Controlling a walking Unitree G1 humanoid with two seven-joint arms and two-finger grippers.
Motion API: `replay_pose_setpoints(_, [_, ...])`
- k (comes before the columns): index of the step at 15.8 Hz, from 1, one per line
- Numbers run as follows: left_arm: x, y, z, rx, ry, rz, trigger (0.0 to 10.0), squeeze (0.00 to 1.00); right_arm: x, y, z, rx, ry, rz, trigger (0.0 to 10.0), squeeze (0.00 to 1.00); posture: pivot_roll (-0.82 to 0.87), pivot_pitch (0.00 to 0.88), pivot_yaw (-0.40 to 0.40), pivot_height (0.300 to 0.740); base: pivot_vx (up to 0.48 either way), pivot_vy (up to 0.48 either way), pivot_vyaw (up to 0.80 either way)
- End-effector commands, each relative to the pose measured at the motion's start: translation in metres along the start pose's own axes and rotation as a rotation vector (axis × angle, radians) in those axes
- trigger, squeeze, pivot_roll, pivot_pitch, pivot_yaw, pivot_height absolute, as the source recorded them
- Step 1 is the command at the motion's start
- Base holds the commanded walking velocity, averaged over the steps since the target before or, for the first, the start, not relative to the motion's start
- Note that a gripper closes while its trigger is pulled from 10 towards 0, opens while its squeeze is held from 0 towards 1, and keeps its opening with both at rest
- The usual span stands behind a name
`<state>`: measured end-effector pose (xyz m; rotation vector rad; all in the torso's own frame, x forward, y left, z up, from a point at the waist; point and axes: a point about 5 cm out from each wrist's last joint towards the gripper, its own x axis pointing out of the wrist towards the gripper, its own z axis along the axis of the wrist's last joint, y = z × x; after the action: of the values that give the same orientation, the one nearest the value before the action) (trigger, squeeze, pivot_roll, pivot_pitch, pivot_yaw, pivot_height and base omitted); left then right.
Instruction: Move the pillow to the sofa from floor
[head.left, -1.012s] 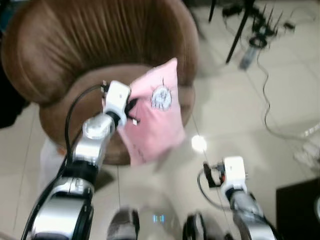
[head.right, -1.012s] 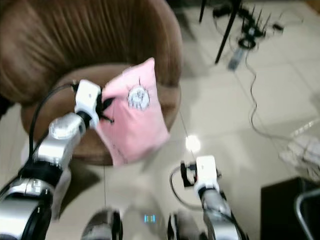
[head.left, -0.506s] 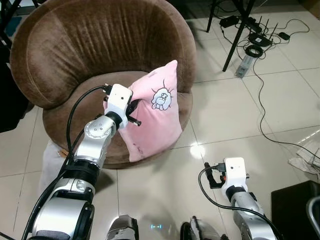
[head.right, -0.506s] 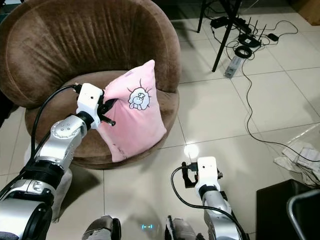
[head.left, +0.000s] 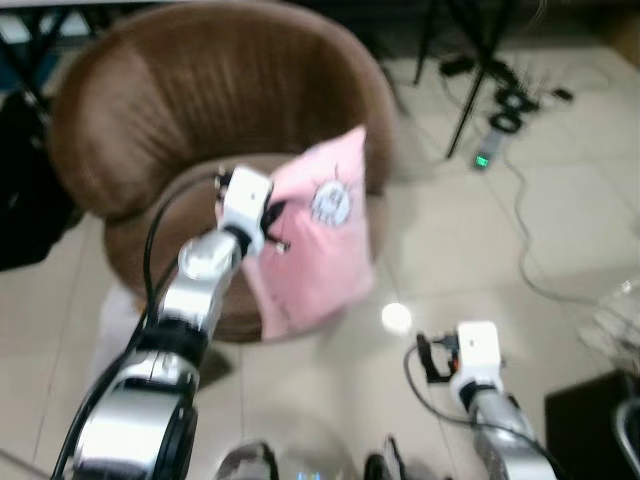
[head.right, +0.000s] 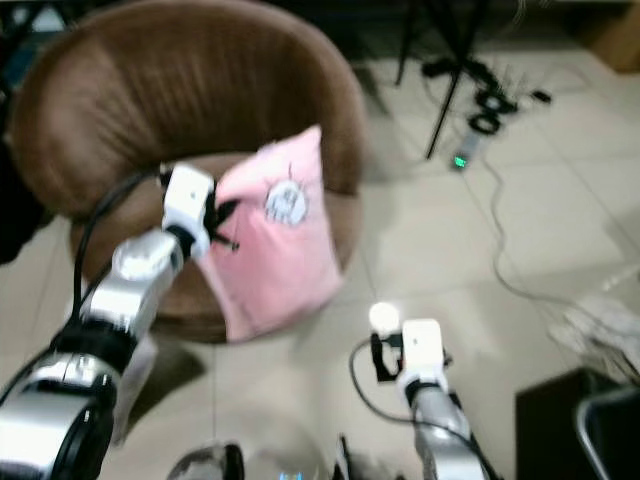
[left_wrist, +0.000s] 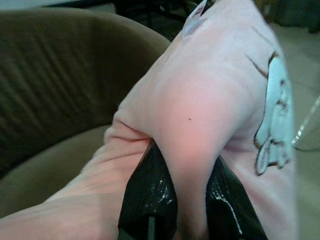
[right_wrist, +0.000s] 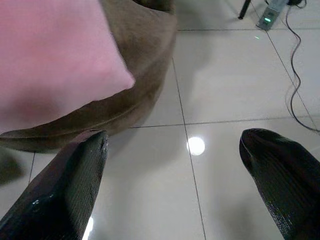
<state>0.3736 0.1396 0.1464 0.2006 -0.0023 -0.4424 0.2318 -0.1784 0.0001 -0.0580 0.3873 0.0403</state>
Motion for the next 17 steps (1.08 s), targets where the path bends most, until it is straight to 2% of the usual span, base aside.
replay_pose_setpoints(1, [-0.001,0.008,0.007,-0.012,-0.033,0.029,0.0,0.00,-0.001,0.001,-0.004,0.018,0.009,0.003,10.0,0.00,-0.13,0.142,-0.018,0.740,0.000,0.454,0.00])
replay_pose_setpoints(5, [0.000,0.008,0.008,-0.006,-0.029,0.032,0.0,0.00,-0.001,0.002,-0.004,0.015,0.009,0.011,10.0,0.00,-0.13,0.144,-0.020,0.740,0.000,0.458,0.00])
replay_pose_setpoints(9, [0.003,0.009,0.010,0.040,-0.019,0.023,0.0,0.00,-0.002,0.007,-0.004,0.015,0.002,0.029,10.0,0.00,-0.13,0.148,-0.014,0.740,0.472,0.000,0.00])
replay_pose_setpoints(12, [0.003,0.009,0.011,0.014,-0.016,0.021,0.0,0.00,-0.003,0.010,-0.004,0.021,0.001,0.042,10.0,0.00,-0.13,0.150,-0.014,0.740,0.480,0.000,0.00])
replay_pose_setpoints(17, [0.003,0.003,0.004,0.031,0.026,-0.010,0.0,0.00,-0.005,0.011,-0.005,0.013,0.003,0.059,10.0,0.00,-0.13,0.148,-0.016,0.740,0.467,0.000,0.00])
